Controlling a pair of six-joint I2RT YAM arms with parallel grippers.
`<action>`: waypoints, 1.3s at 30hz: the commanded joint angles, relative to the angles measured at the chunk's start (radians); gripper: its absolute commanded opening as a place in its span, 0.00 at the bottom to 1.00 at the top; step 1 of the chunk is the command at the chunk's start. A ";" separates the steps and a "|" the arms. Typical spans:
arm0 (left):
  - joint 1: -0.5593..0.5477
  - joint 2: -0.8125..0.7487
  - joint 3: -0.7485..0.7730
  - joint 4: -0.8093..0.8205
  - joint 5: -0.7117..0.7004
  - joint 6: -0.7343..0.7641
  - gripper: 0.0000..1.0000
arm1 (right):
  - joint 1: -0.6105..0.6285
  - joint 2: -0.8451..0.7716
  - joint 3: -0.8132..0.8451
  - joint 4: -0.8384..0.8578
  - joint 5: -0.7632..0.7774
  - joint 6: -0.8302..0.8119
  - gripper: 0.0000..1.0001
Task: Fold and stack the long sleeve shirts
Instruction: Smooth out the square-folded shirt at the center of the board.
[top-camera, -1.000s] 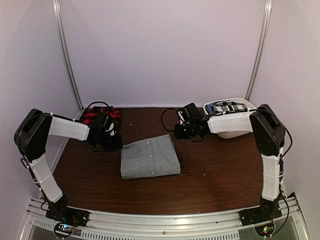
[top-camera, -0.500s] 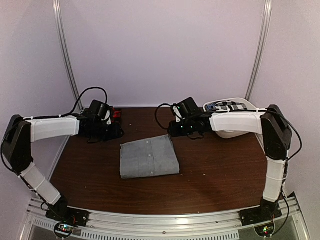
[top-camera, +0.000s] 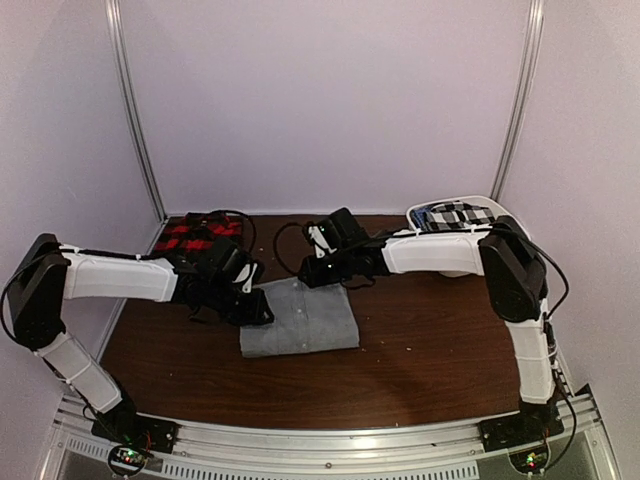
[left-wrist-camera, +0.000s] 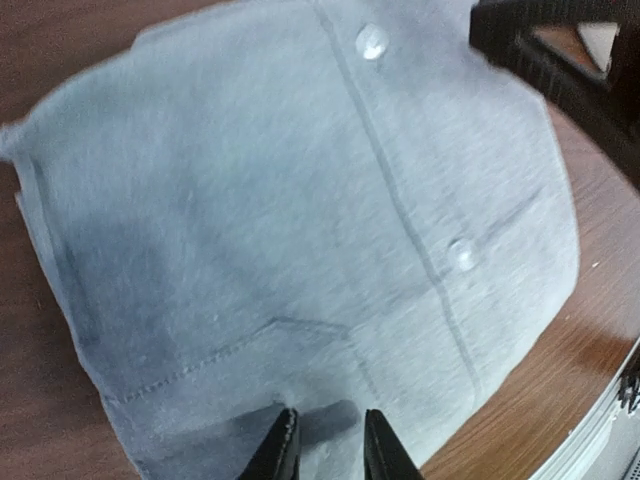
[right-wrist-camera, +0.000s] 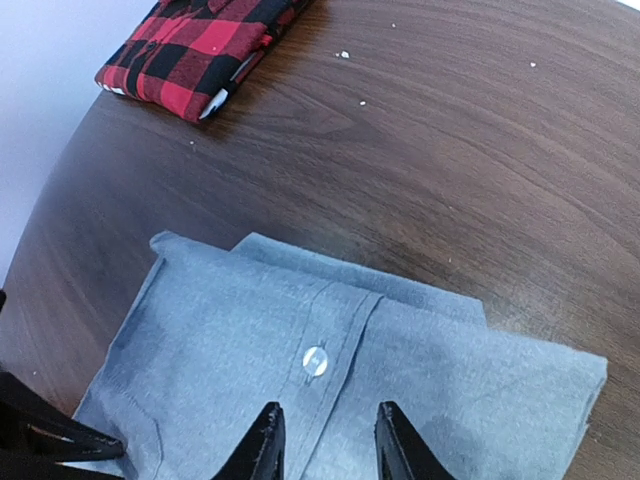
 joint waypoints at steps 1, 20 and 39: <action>-0.014 0.010 -0.076 0.035 0.032 -0.035 0.23 | -0.006 0.098 0.085 -0.008 -0.028 -0.004 0.32; -0.044 -0.069 -0.165 -0.039 -0.006 -0.046 0.21 | -0.026 0.103 0.222 -0.171 0.034 -0.029 0.34; -0.087 -0.067 -0.184 0.007 0.033 -0.094 0.22 | 0.118 -0.232 -0.309 -0.037 0.094 0.068 0.35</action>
